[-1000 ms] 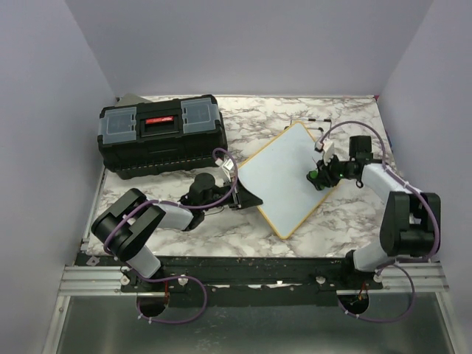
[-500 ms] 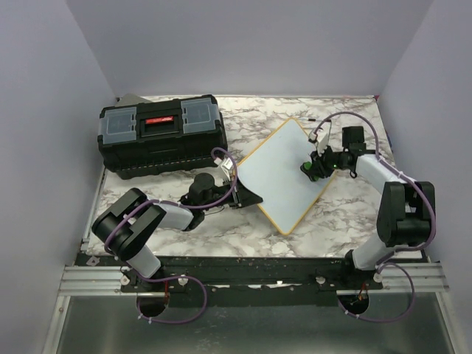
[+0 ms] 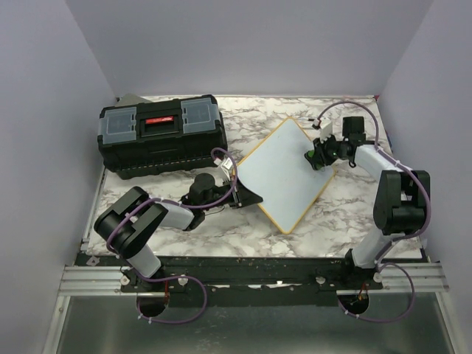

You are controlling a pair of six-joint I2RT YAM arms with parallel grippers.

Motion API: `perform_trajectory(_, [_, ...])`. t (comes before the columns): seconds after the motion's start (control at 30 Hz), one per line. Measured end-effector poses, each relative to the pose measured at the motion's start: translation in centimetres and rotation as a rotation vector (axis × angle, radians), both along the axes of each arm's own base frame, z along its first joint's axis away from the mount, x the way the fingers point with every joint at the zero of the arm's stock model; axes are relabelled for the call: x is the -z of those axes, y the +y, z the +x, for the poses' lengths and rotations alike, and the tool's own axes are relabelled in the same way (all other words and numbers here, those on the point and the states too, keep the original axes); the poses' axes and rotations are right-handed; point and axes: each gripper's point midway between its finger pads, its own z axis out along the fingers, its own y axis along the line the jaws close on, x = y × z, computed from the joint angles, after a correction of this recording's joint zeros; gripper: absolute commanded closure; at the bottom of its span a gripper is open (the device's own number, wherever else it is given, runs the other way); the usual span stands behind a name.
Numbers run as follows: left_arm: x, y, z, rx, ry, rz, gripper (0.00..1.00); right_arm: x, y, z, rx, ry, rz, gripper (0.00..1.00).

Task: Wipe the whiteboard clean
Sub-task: Erase the whiteboard at the center of the board.

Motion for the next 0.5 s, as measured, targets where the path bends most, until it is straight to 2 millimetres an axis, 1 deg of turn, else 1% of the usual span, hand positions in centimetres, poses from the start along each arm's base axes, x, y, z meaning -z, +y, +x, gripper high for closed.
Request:
perform_trajectory(0.03, [0.0, 0.0, 0.0, 0.0, 0.002, -0.002, 1.0, 0.0, -0.5, 0.7, 0.023, -0.006, -0.013, 0.99])
perform_trajectory(0.1, [-0.1, 0.0, 0.0, -0.001, 0.005, -0.007, 1.0, 0.2, -1.3, 1.3, 0.058, -0.013, -0.029, 0.99])
perform_trajectory(0.23, [-0.2, 0.0, 0.0, -0.001, 0.005, -0.009, 1.0, 0.8, -2.4, 1.3, 0.084, -0.02, -0.049, 0.99])
perform_trajectory(0.3, [-0.2, 0.0, 0.0, 0.0, 0.006, -0.01, 1.0, 1.1, -2.7, 0.7, 0.05, -0.026, -0.055, 0.99])
perform_trajectory(0.37, [-0.3, -0.1, -0.1, 0.003, 0.005, -0.012, 1.0, 1.3, -2.2, -0.4, -0.027, -0.021, -0.052, 0.99])
perform_trajectory(0.43, [-0.2, -0.1, -0.1, 0.005, 0.005, -0.012, 1.0, 1.4, -1.3, -2.0, -0.113, -0.011, -0.032, 0.99])
perform_trajectory(0.5, [-0.1, -0.1, -0.1, 0.01, 0.004, -0.009, 1.0, 1.2, 0.1, -3.6, -0.181, 0.006, -0.001, 0.99])
